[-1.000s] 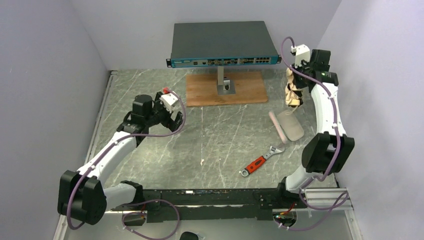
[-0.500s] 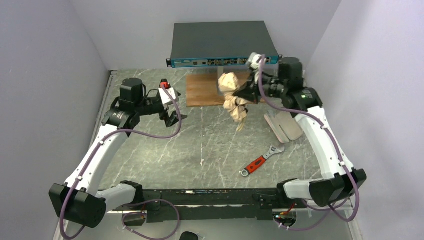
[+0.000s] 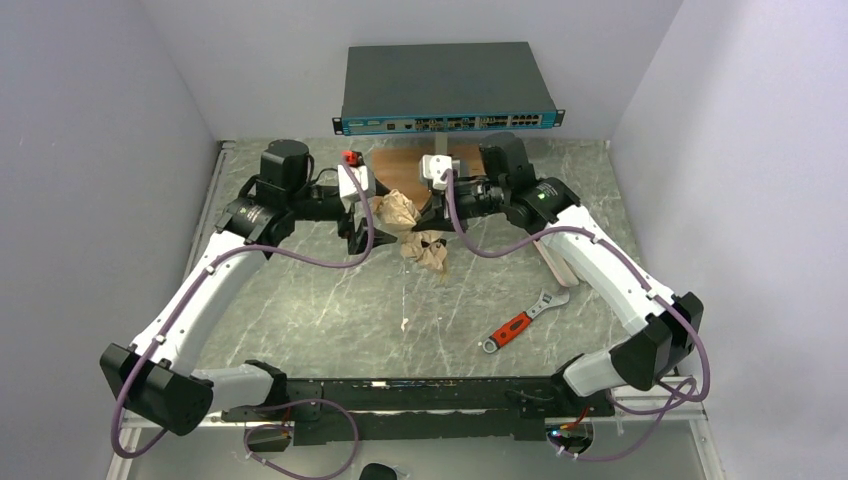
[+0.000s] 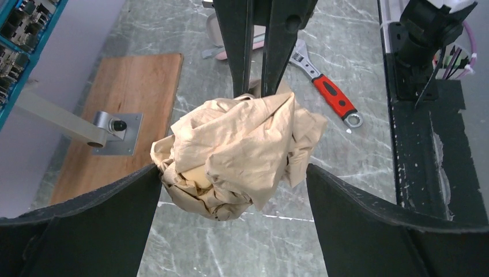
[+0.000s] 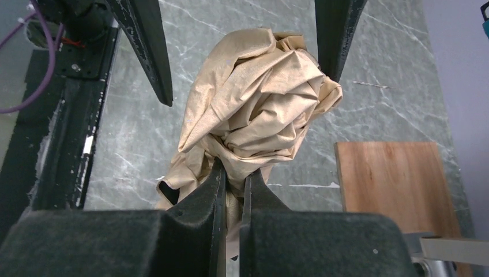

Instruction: Open the umbrella

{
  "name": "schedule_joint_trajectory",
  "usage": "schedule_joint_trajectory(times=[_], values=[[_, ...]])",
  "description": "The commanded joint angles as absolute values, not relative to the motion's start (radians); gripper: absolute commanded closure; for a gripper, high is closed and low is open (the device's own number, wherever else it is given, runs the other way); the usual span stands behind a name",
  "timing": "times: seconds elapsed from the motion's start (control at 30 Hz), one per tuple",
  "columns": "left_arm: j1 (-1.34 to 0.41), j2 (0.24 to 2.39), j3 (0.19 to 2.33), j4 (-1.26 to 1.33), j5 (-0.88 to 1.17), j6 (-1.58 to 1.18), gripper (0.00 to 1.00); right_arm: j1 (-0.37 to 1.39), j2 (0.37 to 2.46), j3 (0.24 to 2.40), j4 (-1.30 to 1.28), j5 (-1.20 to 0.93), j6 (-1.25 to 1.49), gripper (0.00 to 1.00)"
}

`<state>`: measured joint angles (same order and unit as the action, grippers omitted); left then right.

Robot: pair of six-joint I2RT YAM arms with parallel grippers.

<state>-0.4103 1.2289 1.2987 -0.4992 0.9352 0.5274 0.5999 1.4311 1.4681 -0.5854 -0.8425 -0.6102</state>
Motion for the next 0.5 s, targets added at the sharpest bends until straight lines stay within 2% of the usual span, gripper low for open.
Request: schedule_joint_trajectory(times=[0.0, 0.07, 0.1, 0.23, 0.3, 0.37, 0.4, 0.47], values=[[-0.452, 1.234, 1.307, -0.447, 0.972, 0.396, 0.01, 0.637, 1.426, 1.5, -0.445, -0.887, -0.736, 1.0], [-0.454, 1.237, 1.306, -0.441, 0.969, 0.399, 0.1, 0.649, 1.422, 1.492, -0.458, -0.879, -0.781, 1.0], [-0.453, 1.241, 1.31, -0.454, 0.971, 0.409, 0.19, 0.651, 1.417, 1.484, -0.462, -0.876, -0.803, 1.0], [-0.454, 1.259, 1.324, -0.505, 0.984, 0.456, 0.45, 0.653, 1.394, 1.458, -0.456, -0.868, -0.824, 1.0], [-0.454, 1.267, 1.322, -0.506, 0.993, 0.454, 0.66, 0.653, 1.384, 1.447, -0.442, -0.861, -0.816, 1.0], [-0.453, 1.276, 1.331, -0.515, 1.005, 0.443, 0.93, 0.653, 1.378, 1.439, -0.438, -0.846, -0.807, 1.0], [-0.452, 1.281, 1.342, -0.527, 1.007, 0.442, 1.0, 0.653, 1.371, 1.432, -0.439, -0.836, -0.801, 1.0], [-0.444, 1.283, 1.36, -0.54, 1.015, 0.442, 1.0, 0.652, 1.359, 1.415, -0.441, -0.797, -0.77, 0.89]])
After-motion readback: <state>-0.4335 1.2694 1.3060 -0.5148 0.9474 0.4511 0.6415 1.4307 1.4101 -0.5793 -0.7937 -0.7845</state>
